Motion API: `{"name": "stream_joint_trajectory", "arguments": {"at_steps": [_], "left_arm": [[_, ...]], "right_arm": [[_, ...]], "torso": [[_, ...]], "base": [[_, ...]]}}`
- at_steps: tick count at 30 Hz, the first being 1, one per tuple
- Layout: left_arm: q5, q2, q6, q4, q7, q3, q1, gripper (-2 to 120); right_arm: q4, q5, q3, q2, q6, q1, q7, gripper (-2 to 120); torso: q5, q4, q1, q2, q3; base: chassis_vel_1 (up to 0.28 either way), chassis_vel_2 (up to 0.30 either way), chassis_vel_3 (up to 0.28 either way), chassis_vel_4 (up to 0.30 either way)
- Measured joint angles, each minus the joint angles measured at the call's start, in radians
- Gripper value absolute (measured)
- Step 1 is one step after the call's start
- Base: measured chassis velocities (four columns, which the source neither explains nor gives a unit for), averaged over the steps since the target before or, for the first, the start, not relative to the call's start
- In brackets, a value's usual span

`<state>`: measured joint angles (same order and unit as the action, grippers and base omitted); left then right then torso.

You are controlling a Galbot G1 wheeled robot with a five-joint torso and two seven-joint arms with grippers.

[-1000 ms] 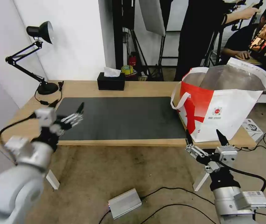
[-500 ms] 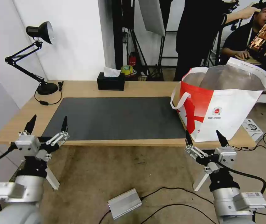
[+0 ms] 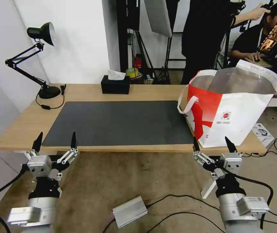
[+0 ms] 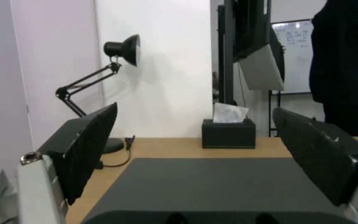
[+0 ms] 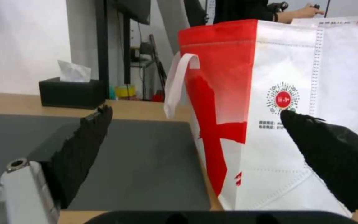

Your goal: Pick up the trash from the table and place it into the takeout bag.

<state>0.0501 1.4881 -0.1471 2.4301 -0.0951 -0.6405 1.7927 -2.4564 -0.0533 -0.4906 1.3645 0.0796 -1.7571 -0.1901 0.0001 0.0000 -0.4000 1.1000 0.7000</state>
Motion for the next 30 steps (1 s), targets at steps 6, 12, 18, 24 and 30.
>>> {"name": "stream_joint_trajectory", "arguments": {"at_steps": [6,12,18,24,30], "left_arm": [[-0.023,0.016,0.0,0.019,-0.019,0.024,0.005,100],[-0.042,0.034,0.0,0.032,-0.022,0.04,0.028,100],[-0.047,0.033,-0.001,0.032,-0.023,0.039,0.035,100],[-0.047,0.033,-0.003,0.038,-0.023,0.045,0.049,100],[-0.046,0.032,-0.002,0.038,-0.023,0.045,0.049,100]], "right_arm": [[-0.016,-0.001,0.006,-0.003,0.003,0.0,-0.001,100],[-0.031,0.004,0.006,-0.003,0.004,-0.003,-0.001,100],[-0.04,0.013,0.007,-0.004,0.004,-0.007,-0.001,100],[-0.043,0.03,0.006,-0.005,0.004,-0.011,-0.001,100],[-0.044,0.03,0.006,-0.005,0.004,-0.011,-0.001,100]], "torso": [[-0.0001,0.0,0.0,0.0,0.0],[-0.0001,0.0,0.0,0.0,0.0],[-0.0001,0.0,0.0,0.0,0.0],[-0.0001,0.0,0.0,0.0,0.0],[-0.0001,0.0,0.0,0.0,0.0]], "base": [[0.0,0.0,0.0,0.0],[0.0,0.0,0.0,0.0],[0.0,0.0,0.0,0.0],[0.0,0.0,0.0,0.0],[0.0,0.0,0.0,0.0]]}}
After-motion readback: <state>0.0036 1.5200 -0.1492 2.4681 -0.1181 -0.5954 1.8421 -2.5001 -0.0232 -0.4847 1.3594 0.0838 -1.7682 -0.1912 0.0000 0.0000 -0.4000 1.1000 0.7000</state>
